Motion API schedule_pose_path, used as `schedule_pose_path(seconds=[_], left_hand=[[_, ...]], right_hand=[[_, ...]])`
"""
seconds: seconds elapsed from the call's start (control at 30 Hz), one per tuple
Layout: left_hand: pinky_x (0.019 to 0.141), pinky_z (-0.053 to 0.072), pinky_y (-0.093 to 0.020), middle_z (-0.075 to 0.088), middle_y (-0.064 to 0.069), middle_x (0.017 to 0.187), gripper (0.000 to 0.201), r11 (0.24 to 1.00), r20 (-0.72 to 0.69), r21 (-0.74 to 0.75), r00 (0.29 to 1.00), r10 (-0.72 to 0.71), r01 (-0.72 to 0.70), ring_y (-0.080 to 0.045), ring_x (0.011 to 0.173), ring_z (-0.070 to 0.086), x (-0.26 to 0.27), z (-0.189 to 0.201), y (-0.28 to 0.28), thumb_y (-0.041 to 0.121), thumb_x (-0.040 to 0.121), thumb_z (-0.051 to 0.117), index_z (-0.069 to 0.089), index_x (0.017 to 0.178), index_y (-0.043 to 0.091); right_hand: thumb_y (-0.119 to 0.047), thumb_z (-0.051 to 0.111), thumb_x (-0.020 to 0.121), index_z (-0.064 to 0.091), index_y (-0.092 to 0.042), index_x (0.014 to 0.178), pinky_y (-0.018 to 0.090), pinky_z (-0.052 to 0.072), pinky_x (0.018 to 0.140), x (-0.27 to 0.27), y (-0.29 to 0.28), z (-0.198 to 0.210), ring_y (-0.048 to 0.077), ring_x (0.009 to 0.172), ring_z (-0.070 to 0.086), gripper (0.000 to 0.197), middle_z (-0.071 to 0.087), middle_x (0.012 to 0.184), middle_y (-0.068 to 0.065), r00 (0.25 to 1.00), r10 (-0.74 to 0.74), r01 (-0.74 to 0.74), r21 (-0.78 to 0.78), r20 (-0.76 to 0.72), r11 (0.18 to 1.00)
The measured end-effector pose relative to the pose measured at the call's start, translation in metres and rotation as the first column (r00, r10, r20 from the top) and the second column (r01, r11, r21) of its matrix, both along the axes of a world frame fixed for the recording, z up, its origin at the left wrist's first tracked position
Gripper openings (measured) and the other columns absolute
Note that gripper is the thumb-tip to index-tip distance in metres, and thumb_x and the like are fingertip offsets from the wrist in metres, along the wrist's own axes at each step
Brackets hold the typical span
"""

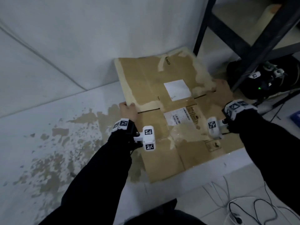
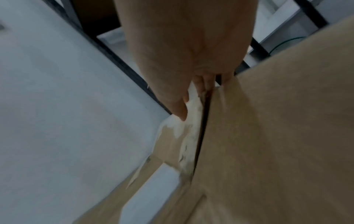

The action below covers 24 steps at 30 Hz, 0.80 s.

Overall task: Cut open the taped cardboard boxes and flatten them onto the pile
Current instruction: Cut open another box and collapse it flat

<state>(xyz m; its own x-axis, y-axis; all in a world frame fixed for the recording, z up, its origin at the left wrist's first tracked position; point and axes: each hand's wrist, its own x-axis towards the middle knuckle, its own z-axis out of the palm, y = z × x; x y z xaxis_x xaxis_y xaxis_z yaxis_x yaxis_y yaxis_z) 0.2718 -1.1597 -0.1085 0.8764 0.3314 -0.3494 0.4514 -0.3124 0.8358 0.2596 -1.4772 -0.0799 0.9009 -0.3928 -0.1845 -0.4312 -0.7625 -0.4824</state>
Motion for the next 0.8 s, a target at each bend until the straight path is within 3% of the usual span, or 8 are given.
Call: schedule_pose_path(seconds=[0.1,0.17,0.23,0.3,0.47,0.57,0.67,0.8], left_hand=[[0.101,0.032,-0.033,0.032,-0.022,0.145,0.066,0.999,0.036,0.019,0.998,-0.045,0.044,-0.035,0.134,0.034,-0.005,-0.015,-0.021,0.023,0.090,0.063,0.027,0.141,0.002],[0.115,0.010,-0.042,-0.008,-0.019,0.157,0.102,0.961,0.040,0.186,0.976,-0.215,0.204,-0.033,0.145,-0.001,-0.012,-0.026,-0.027,0.040,0.080,0.073,0.004,0.152,0.015],[0.115,-0.002,-0.052,-0.032,-0.009,0.153,0.113,0.785,-0.105,0.405,0.877,-0.470,0.469,-0.031,0.142,-0.025,-0.014,-0.038,-0.029,0.064,0.073,0.067,-0.007,0.152,0.028],[0.117,-0.005,-0.054,-0.033,-0.004,0.154,0.113,0.617,-0.265,0.488,0.778,-0.570,0.618,-0.031,0.140,-0.031,-0.010,-0.046,-0.028,0.077,0.071,0.054,-0.013,0.150,0.031],[0.115,-0.011,-0.048,-0.033,-0.002,0.153,0.111,0.572,-0.333,0.481,0.742,-0.581,0.664,-0.034,0.138,-0.034,-0.004,-0.050,-0.027,0.078,0.073,0.049,-0.018,0.149,0.032],[0.117,-0.003,-0.044,-0.024,0.000,0.157,0.095,0.622,-0.237,0.479,0.773,-0.588,0.620,-0.031,0.143,-0.025,-0.011,-0.042,-0.020,0.067,0.084,0.050,-0.004,0.152,0.031],[0.117,0.018,-0.036,0.006,-0.007,0.160,0.066,0.752,-0.100,0.362,0.825,-0.556,0.551,-0.027,0.146,0.014,-0.047,-0.033,0.003,0.040,0.095,0.051,0.020,0.152,0.027],[0.094,0.050,-0.034,0.066,-0.013,0.115,0.042,0.933,-0.059,-0.016,0.931,-0.360,0.359,-0.023,0.099,0.064,-0.148,-0.032,0.043,0.026,0.098,0.050,0.049,0.139,0.016]], right_hand=[[-0.046,0.025,0.091,0.041,-0.006,0.138,0.053,0.030,0.106,-0.020,0.021,-0.020,0.043,0.129,0.037,0.064,0.038,0.143,0.022,0.977,0.192,-0.197,-0.057,-0.093,0.979],[-0.050,0.037,0.096,0.017,-0.015,0.150,0.054,0.004,0.115,-0.037,0.041,-0.038,0.037,0.144,0.004,0.068,0.010,0.157,0.016,0.949,0.254,-0.248,0.055,-0.186,0.967],[-0.068,0.036,0.087,-0.010,-0.031,0.149,0.062,-0.013,0.108,-0.044,0.051,-0.053,0.033,0.142,-0.023,0.086,-0.019,0.157,0.008,0.922,0.242,-0.238,0.049,-0.303,0.970],[-0.080,0.031,0.079,-0.018,-0.039,0.146,0.067,-0.016,0.105,-0.039,0.050,-0.066,0.033,0.139,-0.030,0.092,-0.027,0.154,0.008,0.890,0.248,-0.272,-0.007,-0.383,0.962],[-0.086,0.030,0.073,-0.020,-0.042,0.144,0.068,-0.014,0.104,-0.030,0.052,-0.067,0.033,0.139,-0.030,0.097,-0.027,0.154,0.006,0.862,0.230,-0.286,-0.058,-0.452,0.956],[-0.086,0.028,0.072,-0.020,-0.040,0.144,0.068,-0.013,0.105,-0.028,0.052,-0.064,0.034,0.139,-0.029,0.098,-0.027,0.154,0.007,0.854,0.214,-0.268,-0.049,-0.473,0.962],[-0.082,0.032,0.076,-0.013,-0.033,0.148,0.069,-0.010,0.104,-0.031,0.055,-0.058,0.038,0.140,-0.025,0.098,-0.023,0.155,0.014,0.871,0.222,-0.269,-0.048,-0.437,0.962],[-0.051,0.042,0.090,0.037,-0.012,0.135,0.054,0.018,0.112,-0.051,0.081,-0.052,0.038,0.141,0.015,0.060,0.022,0.150,0.022,0.940,0.247,-0.254,0.001,-0.234,0.967]])
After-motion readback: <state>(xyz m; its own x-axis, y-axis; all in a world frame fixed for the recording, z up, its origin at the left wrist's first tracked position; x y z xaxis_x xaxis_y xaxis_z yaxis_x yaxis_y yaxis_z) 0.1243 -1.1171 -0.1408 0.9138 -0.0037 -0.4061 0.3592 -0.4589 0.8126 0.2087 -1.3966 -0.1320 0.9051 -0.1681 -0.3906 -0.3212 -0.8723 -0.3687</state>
